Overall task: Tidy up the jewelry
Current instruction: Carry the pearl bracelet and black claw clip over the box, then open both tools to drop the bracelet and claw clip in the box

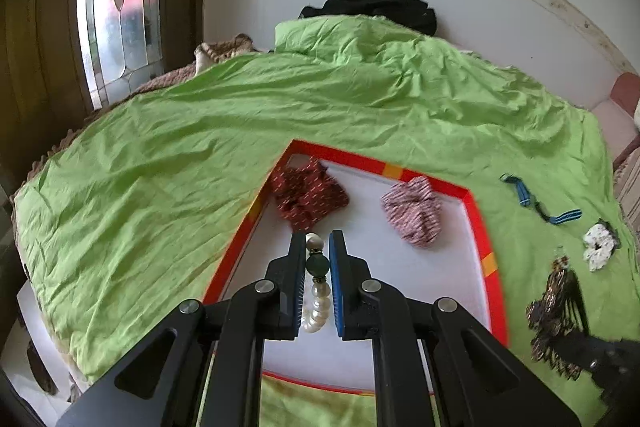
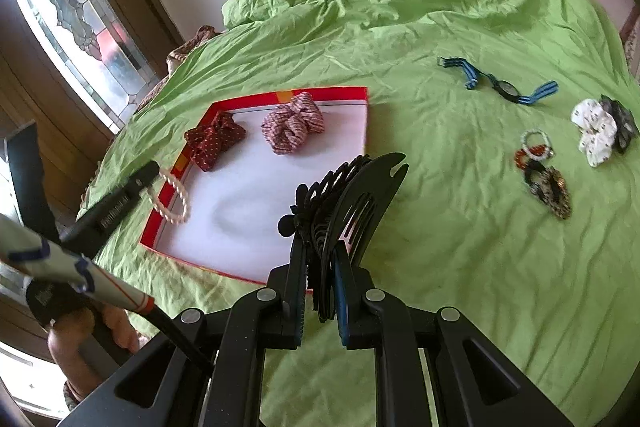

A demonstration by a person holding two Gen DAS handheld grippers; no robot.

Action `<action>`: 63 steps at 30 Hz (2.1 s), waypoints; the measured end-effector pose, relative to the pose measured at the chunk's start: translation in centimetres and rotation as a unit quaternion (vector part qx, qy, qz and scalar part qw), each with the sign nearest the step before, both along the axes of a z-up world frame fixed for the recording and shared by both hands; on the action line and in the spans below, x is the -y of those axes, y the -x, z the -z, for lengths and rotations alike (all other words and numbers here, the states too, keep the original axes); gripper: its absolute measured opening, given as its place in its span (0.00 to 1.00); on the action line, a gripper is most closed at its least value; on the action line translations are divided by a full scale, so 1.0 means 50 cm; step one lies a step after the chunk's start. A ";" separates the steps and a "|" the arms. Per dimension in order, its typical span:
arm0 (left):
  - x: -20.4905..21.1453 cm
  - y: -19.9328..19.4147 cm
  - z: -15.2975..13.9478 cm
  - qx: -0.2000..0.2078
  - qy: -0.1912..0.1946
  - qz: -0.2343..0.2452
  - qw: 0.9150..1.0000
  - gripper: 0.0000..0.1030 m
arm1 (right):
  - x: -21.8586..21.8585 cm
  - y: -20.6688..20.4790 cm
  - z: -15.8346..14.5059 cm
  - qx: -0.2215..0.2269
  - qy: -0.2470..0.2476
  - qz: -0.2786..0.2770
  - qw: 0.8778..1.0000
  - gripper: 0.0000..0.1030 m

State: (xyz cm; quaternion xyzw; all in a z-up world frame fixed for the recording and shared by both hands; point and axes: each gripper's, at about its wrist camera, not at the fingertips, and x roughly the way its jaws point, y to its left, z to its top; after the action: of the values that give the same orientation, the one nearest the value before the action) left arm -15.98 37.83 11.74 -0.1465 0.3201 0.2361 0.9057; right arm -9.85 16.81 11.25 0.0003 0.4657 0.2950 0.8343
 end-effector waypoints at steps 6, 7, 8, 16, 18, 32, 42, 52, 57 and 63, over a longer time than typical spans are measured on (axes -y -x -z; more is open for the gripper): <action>-0.047 0.006 0.024 -0.001 0.020 -0.009 1.000 0.11 | -0.069 -0.011 0.020 -0.008 0.008 -0.019 1.000 0.13; -0.054 0.005 0.030 -0.003 0.024 -0.010 1.000 0.11 | -0.078 -0.012 0.024 -0.010 0.010 -0.022 1.000 0.13; -0.060 0.005 0.034 -0.005 0.028 -0.011 1.000 0.11 | -0.086 -0.013 0.027 -0.011 0.011 -0.024 1.000 0.13; -0.091 0.000 0.064 -0.018 0.044 -0.016 0.999 0.11 | -0.137 -0.021 0.062 -0.020 0.026 -0.040 0.999 0.13; -0.100 -0.003 0.072 -0.023 0.051 -0.018 0.998 0.11 | -0.139 -0.026 0.071 -0.022 0.032 -0.038 0.999 0.13; -0.117 -0.014 0.093 -0.042 0.059 -0.030 0.997 0.11 | -0.119 -0.052 0.108 -0.052 0.027 -0.020 0.998 0.14; -0.120 -0.005 0.091 -0.025 0.061 -0.030 0.997 0.11 | -0.111 -0.044 0.095 -0.050 0.014 -0.016 0.999 0.41; -0.143 0.045 0.052 0.071 0.103 -0.037 0.991 0.47 | -0.058 -0.021 0.060 -0.003 0.033 0.003 0.999 0.47; -0.189 0.084 0.051 0.105 0.146 -0.082 0.980 0.48 | -0.037 -0.023 0.110 -0.028 0.062 0.016 0.998 0.47; -0.215 0.092 0.075 0.090 0.175 -0.099 0.975 0.48 | -0.052 -0.012 0.131 -0.033 0.078 0.006 0.996 0.28</action>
State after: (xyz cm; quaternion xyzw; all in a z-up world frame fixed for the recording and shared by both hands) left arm -20.58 48.55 7.99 -0.3547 0.2574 0.2504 0.8632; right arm -9.23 19.40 4.70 -0.0519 0.5143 0.2527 0.8179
